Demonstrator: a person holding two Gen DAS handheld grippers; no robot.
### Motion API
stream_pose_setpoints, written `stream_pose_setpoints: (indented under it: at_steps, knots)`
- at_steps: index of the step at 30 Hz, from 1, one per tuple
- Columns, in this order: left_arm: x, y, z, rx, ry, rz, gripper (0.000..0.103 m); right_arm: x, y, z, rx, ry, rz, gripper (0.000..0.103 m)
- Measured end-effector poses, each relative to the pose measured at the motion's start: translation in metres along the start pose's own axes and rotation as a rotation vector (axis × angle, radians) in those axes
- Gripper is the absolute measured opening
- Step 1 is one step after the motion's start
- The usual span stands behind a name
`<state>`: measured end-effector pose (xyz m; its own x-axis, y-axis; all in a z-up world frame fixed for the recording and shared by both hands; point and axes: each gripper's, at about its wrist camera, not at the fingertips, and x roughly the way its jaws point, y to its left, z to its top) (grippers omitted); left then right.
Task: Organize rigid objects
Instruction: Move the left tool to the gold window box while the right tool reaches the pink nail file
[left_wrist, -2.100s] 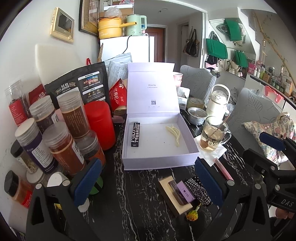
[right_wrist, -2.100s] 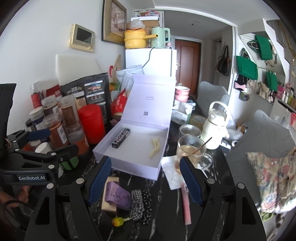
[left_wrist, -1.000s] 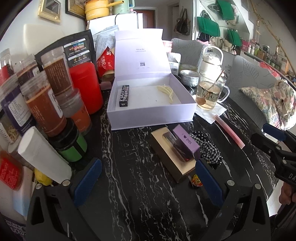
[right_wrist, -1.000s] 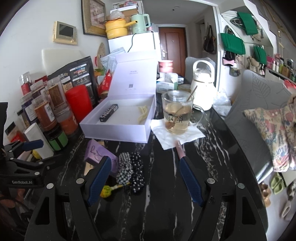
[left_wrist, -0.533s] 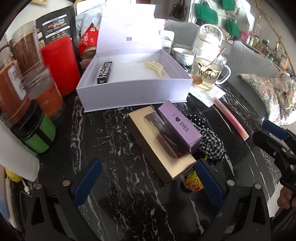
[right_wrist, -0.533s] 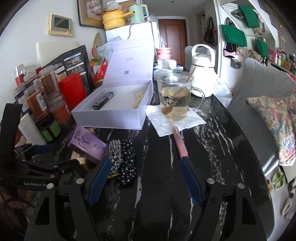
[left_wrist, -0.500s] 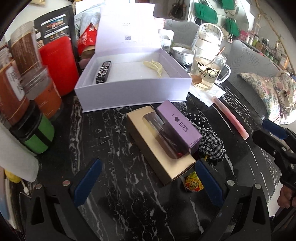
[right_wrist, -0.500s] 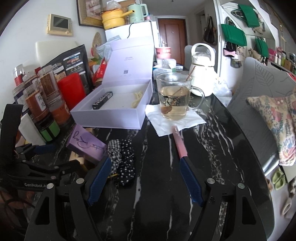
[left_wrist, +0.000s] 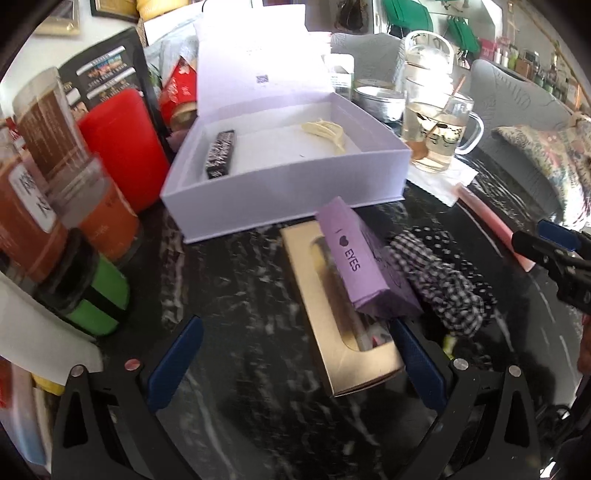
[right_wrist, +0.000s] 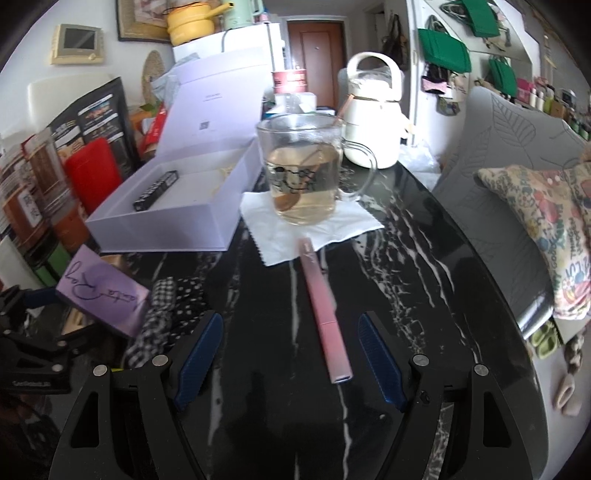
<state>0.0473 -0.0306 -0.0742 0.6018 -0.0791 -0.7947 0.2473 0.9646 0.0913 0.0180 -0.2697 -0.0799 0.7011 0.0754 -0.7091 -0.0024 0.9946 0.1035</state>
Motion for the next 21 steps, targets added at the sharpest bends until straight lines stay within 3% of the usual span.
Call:
stream_pose_setpoints:
  at_steps: [7, 16, 21]
  knots:
    - [0.002, 0.010, 0.003, 0.018, -0.021, 0.036, 0.103, 0.015, -0.006, 0.004, 0.024, 0.038, -0.007, 0.063]
    - [0.007, 0.021, 0.004, -0.001, -0.025, 0.080, 0.103, 0.028, -0.005, 0.007, -0.013, 0.067, -0.047, 0.055]
    - [0.012, 0.024, 0.006, 0.002, -0.034, 0.068, 0.103, 0.037, -0.001, 0.010, -0.029, 0.082, -0.040, 0.049]
